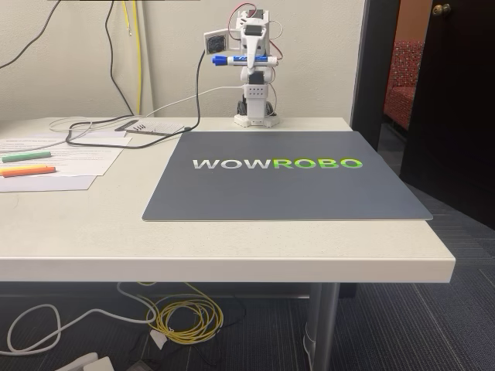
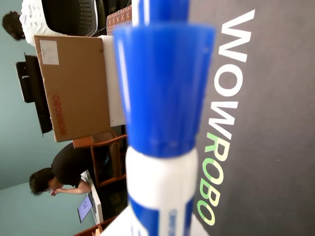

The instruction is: Pick up the blue marker.

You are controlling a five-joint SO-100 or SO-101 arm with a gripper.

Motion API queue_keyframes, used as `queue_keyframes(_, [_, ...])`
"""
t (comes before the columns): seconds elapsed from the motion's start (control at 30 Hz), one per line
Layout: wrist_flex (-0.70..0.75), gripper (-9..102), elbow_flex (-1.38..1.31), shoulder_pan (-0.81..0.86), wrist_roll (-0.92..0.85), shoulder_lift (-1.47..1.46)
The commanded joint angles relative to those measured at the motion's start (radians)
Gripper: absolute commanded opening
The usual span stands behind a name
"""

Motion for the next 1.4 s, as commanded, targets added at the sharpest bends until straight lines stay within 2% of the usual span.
queue_keyframes(0.0, [0.009, 0, -0.038, -0.006, -0.012, 0.021])
queue_keyframes(0.5, [0.018, 0, -0.041, -0.064, -0.02, 0.067])
queue_keyframes(1.37, [0.044, 1, -0.046, -0.072, -0.031, 0.072])
